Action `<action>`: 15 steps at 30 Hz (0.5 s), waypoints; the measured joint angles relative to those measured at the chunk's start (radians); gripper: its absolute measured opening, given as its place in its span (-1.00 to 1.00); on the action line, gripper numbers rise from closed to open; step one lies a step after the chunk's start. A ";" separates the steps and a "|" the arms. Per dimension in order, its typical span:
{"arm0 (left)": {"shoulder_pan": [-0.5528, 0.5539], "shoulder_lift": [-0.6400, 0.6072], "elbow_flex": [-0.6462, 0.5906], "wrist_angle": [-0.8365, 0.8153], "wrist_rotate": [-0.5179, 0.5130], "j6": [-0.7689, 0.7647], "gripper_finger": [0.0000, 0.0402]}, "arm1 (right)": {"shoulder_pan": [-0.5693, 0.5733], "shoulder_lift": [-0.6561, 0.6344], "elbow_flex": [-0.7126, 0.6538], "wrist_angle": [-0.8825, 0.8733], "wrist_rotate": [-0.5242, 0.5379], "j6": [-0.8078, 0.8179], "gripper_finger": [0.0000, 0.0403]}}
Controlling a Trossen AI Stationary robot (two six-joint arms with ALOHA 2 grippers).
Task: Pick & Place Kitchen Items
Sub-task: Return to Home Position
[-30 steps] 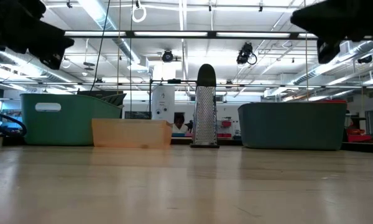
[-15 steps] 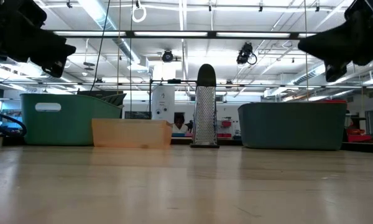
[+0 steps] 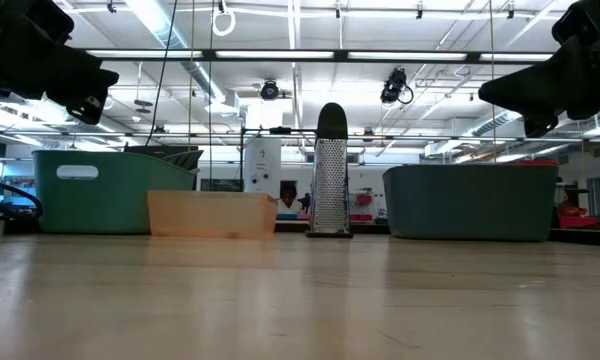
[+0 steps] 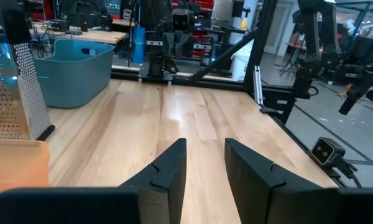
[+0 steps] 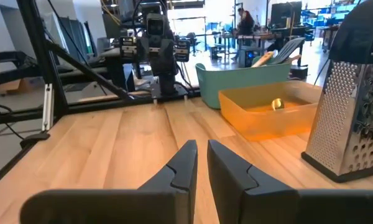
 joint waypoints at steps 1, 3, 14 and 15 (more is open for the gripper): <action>0.000 0.000 0.000 0.000 0.000 0.000 -0.43 | 0.000 0.000 0.000 0.000 0.000 0.003 -0.75; 0.000 0.000 0.000 0.001 0.000 0.000 -0.43 | 0.000 0.000 0.000 0.000 0.000 0.003 -0.75; 0.000 0.000 -0.002 0.010 -0.001 0.000 -0.43 | 0.000 0.000 0.000 0.000 0.000 0.004 -0.75; 0.000 0.000 -0.002 0.010 -0.001 0.000 -0.43 | 0.000 0.000 0.000 0.000 0.000 0.004 -0.75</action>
